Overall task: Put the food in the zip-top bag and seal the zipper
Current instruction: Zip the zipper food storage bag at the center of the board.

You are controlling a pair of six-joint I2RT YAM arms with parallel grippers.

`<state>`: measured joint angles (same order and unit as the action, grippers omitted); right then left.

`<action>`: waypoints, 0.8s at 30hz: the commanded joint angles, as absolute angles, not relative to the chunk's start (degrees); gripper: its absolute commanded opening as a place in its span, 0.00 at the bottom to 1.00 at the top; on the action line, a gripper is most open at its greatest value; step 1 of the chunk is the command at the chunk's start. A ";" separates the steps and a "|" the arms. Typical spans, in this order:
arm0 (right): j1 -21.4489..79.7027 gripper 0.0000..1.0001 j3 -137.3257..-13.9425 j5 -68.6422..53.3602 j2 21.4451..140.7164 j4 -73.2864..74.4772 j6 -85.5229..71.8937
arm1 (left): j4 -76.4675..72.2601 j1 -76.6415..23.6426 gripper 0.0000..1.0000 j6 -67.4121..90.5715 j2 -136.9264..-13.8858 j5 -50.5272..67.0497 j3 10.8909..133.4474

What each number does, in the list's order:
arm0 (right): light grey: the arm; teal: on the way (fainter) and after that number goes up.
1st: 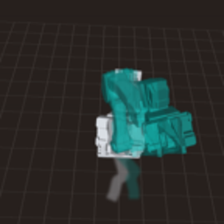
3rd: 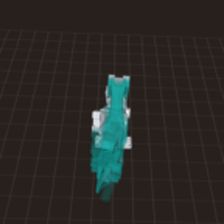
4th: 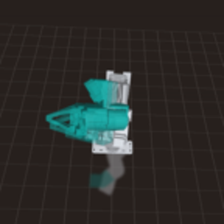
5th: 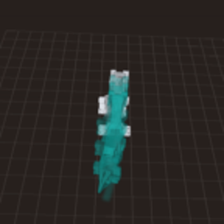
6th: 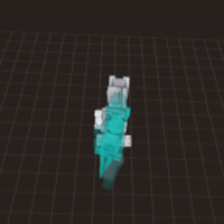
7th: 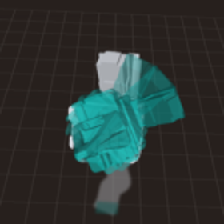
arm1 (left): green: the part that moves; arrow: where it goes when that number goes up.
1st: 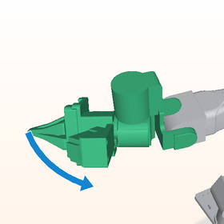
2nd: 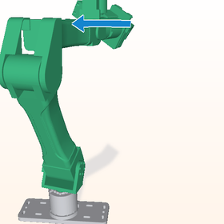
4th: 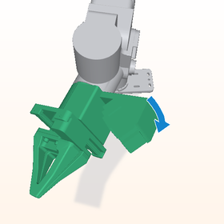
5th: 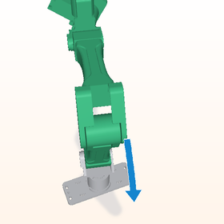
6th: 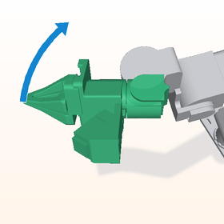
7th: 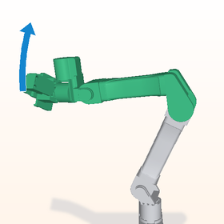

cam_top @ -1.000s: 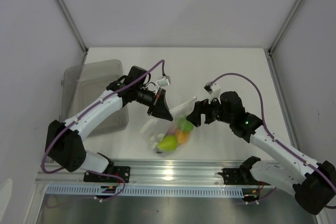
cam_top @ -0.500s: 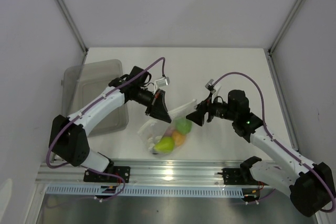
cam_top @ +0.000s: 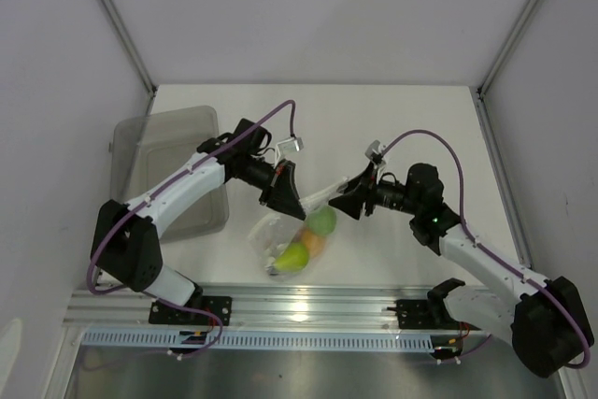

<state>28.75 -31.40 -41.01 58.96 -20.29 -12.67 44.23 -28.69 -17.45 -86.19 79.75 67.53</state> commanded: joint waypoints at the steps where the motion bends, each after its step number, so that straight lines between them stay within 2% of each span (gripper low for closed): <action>1: 28.56 0.46 -30.41 -44.03 59.42 -28.21 -14.94 | 42.45 -28.30 0.01 -17.84 -85.52 82.79 69.52; 3: 28.56 0.39 -29.45 -44.12 58.45 -29.44 -15.29 | 42.45 -28.30 0.01 -17.75 -85.69 83.14 69.35; 6: 28.48 0.23 -29.53 -44.64 58.27 -29.97 -15.56 | 42.10 -28.30 0.01 -17.49 -85.96 82.45 69.00; 7: 28.39 0.02 -29.71 -45.00 58.53 -29.88 -16.08 | 42.01 -28.30 0.01 -16.97 -85.96 81.92 68.99; 8: 28.48 0.00 -29.71 -45.61 58.62 -30.49 -16.52 | 41.92 -28.30 0.01 -16.79 -86.13 81.48 68.99; 13: 28.65 0.00 -29.62 -43.43 57.14 -27.52 -17.84 | 37.18 -28.30 0.02 -10.13 -85.34 71.56 68.12; 17: 29.88 0.00 -29.71 -36.66 50.12 -18.49 -17.67 | 29.99 -28.30 0.30 -3.18 -82.19 59.79 65.32; 19: 30.84 0.00 -30.58 -33.50 48.35 -14.27 -18.28 | 24.65 -28.30 0.34 -0.54 -79.37 58.10 62.68; 20: 31.46 0.00 -30.93 -32.70 47.21 -12.93 -18.72 | 22.96 -28.39 0.43 1.47 -78.23 56.96 62.14; 22: 33.82 0.00 -32.33 -29.11 46.50 -8.55 -18.81 | 20.05 -29.09 0.50 2.72 -75.24 54.59 60.65; 24: 35.85 0.00 -33.22 -25.16 46.41 -5.55 -19.51 | 19.43 -30.92 0.52 2.99 -73.31 51.78 60.64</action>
<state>32.99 -29.95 -32.53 46.98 -12.45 -18.22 27.09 -29.06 -0.91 -78.30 58.04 60.88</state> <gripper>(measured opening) 0.006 0.510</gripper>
